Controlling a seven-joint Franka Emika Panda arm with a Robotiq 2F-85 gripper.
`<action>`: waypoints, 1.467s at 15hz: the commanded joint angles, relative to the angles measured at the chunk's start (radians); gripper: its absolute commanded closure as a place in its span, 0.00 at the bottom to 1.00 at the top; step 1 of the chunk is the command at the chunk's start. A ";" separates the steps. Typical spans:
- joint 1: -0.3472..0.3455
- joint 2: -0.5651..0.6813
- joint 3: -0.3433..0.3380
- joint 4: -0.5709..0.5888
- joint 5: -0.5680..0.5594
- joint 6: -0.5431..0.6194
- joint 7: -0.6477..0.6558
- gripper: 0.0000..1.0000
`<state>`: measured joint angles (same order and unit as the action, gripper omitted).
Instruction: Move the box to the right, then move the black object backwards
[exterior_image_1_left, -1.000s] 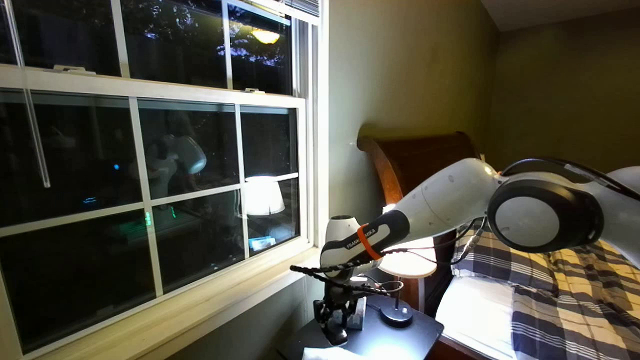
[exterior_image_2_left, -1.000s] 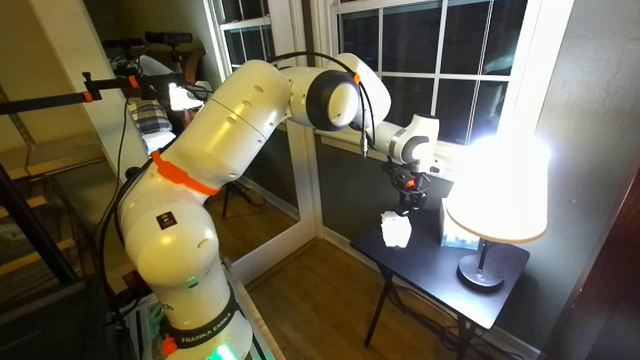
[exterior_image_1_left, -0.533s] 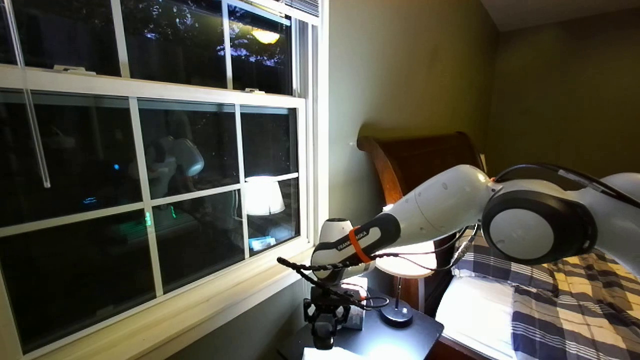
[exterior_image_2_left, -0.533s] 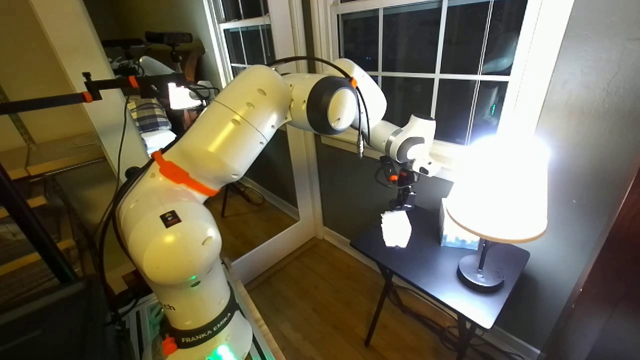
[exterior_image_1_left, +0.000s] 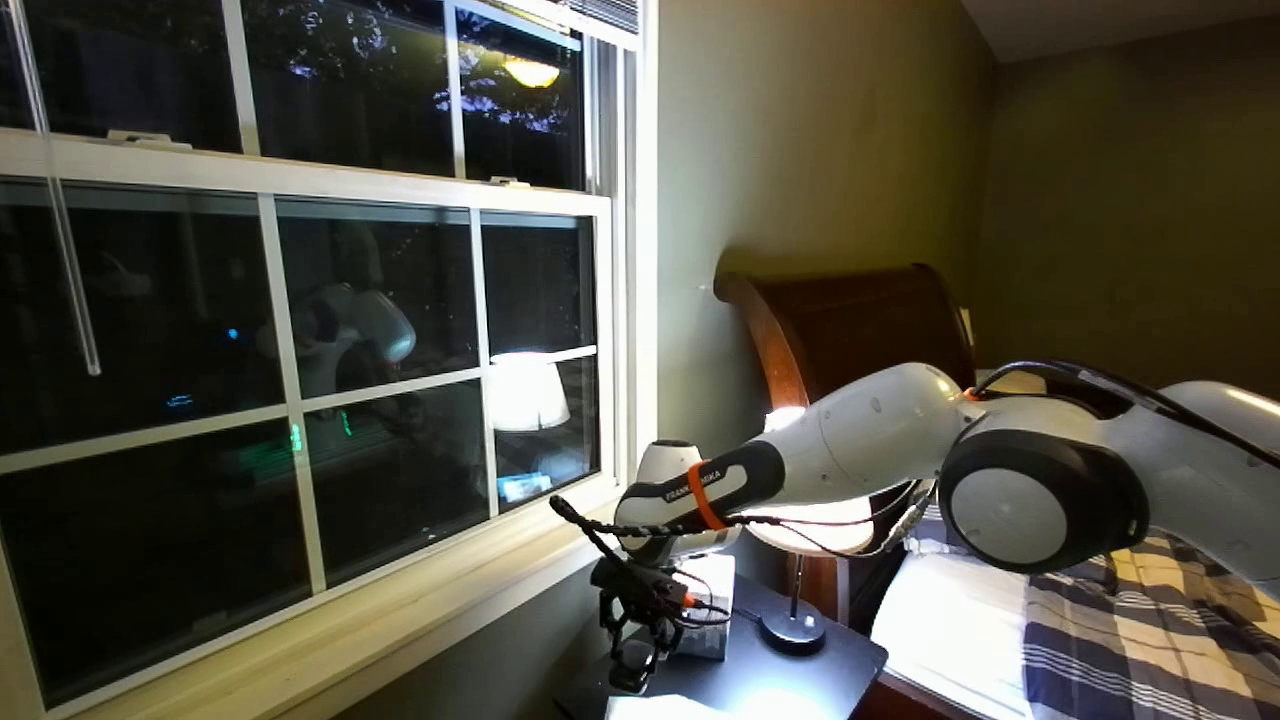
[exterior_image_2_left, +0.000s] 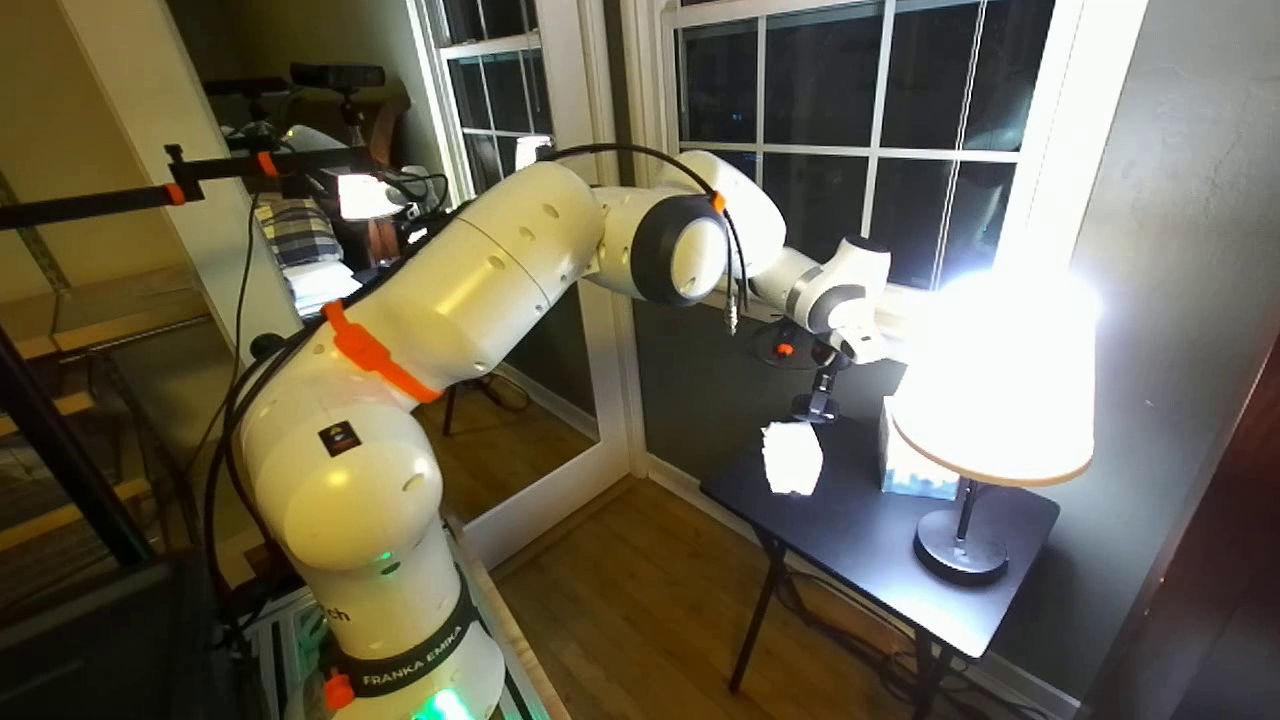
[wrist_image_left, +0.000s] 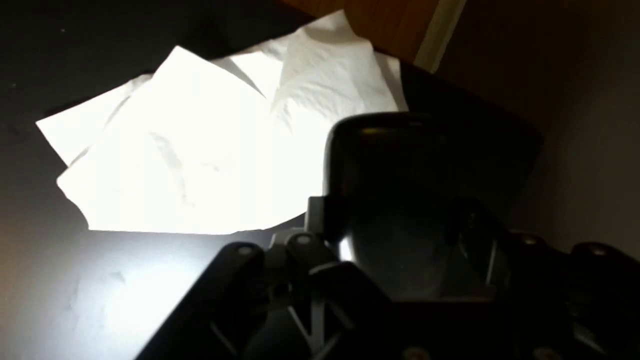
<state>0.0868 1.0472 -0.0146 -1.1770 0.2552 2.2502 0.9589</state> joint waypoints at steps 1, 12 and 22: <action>-0.018 0.094 0.003 0.135 0.053 -0.022 0.150 0.58; -0.027 0.247 0.013 0.326 0.064 0.043 0.538 0.58; -0.027 0.281 0.021 0.381 0.023 -0.036 0.505 0.00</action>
<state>0.0647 1.3038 -0.0059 -0.8511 0.3081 2.2570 1.4713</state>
